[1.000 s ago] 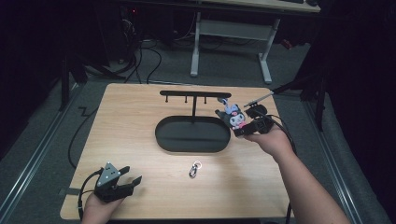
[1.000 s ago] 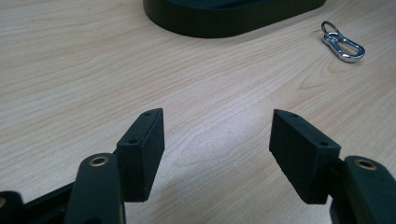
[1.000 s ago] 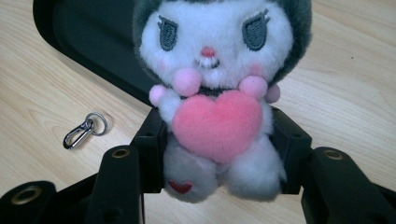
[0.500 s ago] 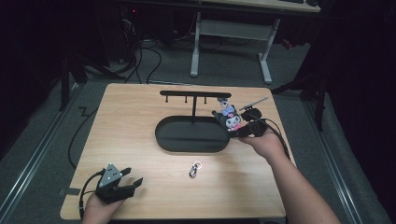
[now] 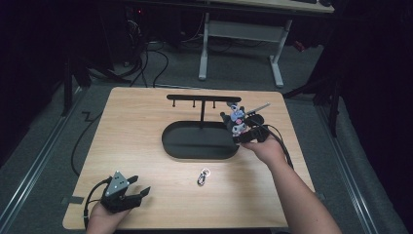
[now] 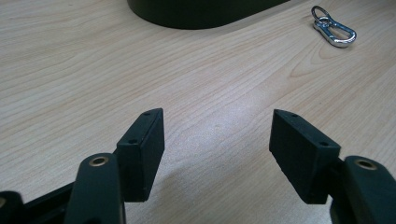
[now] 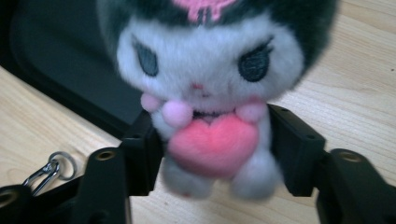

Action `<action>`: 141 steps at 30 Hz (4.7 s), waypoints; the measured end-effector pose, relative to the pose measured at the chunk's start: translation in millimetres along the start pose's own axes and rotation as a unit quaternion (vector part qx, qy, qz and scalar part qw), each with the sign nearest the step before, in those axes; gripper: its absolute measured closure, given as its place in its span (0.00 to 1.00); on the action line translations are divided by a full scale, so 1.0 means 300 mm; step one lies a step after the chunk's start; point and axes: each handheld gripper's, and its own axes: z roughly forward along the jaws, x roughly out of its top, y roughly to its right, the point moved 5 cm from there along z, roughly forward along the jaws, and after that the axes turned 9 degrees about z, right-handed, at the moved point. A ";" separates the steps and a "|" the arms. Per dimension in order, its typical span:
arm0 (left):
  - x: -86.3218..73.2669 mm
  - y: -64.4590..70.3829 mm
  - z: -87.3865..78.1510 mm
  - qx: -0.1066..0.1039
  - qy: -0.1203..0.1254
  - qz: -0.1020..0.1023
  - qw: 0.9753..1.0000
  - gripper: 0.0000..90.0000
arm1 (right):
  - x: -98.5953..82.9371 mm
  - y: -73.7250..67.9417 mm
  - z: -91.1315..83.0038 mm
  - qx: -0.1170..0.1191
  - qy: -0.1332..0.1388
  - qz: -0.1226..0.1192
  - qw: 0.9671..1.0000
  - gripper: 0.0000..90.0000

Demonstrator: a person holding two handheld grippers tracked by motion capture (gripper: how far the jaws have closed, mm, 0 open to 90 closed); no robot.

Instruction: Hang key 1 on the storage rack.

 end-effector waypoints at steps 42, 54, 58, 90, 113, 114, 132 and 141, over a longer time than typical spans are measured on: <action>0.198 0.200 0.235 -0.014 -0.064 0.010 0.998 0.94 | -0.623 0.104 -0.116 0.046 0.230 0.024 0.972 0.69; 0.325 0.271 0.402 -0.009 -0.071 0.022 0.997 0.95 | -0.615 0.110 -0.099 0.062 0.222 0.011 0.973 0.67; 0.326 0.294 0.423 -0.016 -0.073 0.027 0.997 0.95 | -0.617 0.103 -0.097 0.067 0.216 0.013 0.974 0.67; 0.131 0.053 0.135 0.032 -0.065 0.000 0.997 0.83 | -0.630 0.080 -0.051 0.082 0.180 0.009 0.980 0.66; 0.008 -0.056 -0.029 0.034 -0.014 -0.026 0.999 0.71 | -0.554 -0.183 0.072 0.059 0.086 -0.012 0.994 0.57; 0.009 -0.055 -0.030 0.033 -0.013 -0.023 0.999 0.71 | -0.557 -0.184 0.071 0.058 0.086 -0.010 0.995 0.57; 0.004 -0.029 -0.014 0.020 -0.021 -0.016 0.999 0.69 | -0.582 -0.206 0.078 0.058 0.110 -0.041 0.991 0.86; -0.002 -0.032 -0.010 0.015 -0.025 -0.018 0.999 0.69 | -0.578 -0.209 0.079 0.051 0.103 -0.059 0.992 0.94</action>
